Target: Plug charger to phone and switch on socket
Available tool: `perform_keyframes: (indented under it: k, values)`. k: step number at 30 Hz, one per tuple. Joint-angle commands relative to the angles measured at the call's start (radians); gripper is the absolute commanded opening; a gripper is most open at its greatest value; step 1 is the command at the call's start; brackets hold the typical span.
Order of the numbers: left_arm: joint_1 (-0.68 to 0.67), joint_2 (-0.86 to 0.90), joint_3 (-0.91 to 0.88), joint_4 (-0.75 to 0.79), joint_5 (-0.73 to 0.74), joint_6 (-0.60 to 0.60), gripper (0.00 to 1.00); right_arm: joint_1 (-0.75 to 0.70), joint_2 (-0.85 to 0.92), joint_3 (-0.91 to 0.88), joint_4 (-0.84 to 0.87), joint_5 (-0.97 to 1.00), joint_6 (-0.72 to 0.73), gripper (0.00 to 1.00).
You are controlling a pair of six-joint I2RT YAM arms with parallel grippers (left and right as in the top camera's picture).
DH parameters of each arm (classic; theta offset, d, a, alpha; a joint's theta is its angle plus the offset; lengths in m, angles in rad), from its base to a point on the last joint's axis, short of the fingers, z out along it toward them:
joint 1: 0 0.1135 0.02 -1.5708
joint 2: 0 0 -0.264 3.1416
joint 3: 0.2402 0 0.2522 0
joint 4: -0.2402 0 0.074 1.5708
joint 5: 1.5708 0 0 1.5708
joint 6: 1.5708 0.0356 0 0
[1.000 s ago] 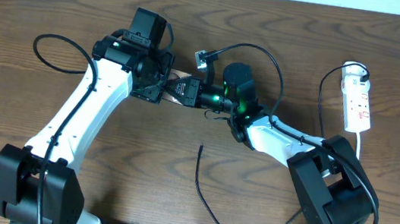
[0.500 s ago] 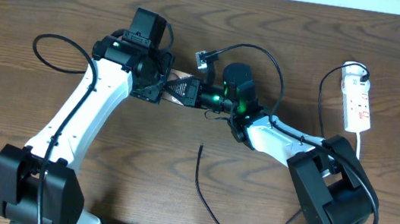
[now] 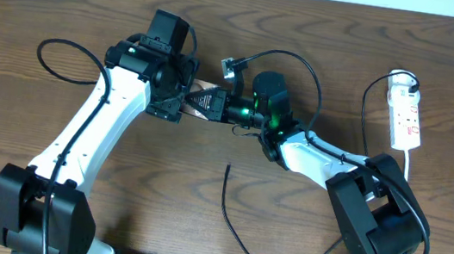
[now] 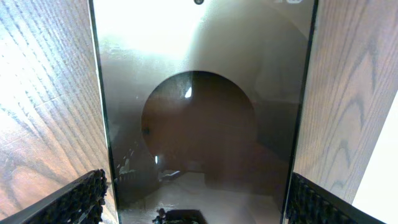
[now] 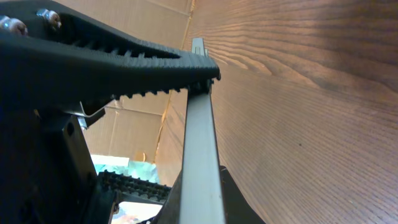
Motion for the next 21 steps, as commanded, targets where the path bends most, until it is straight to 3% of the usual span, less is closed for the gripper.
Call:
perform_keyframes:
  k: [1,7,12,16,21]
  values:
    - [-0.003,-0.020,0.019,-0.011,-0.016,0.037,0.88,-0.010,0.005,0.011,0.009,-0.024,-0.012,0.01]
    - [0.016,-0.021,0.019,-0.003,0.022,0.138,0.89,-0.068,0.005,0.011,-0.070,-0.008,-0.047,0.01]
    - [0.097,-0.021,0.019,0.089,0.230,0.465,0.89,-0.159,0.005,0.011,-0.133,0.010,-0.031,0.01]
    - [0.183,-0.020,0.019,0.161,0.417,0.605,0.89,-0.218,0.005,0.011,-0.139,0.010,0.086,0.01]
    - [0.280,-0.020,-0.019,0.291,0.589,0.691,0.89,-0.267,0.005,0.011,-0.135,0.030,0.388,0.01]
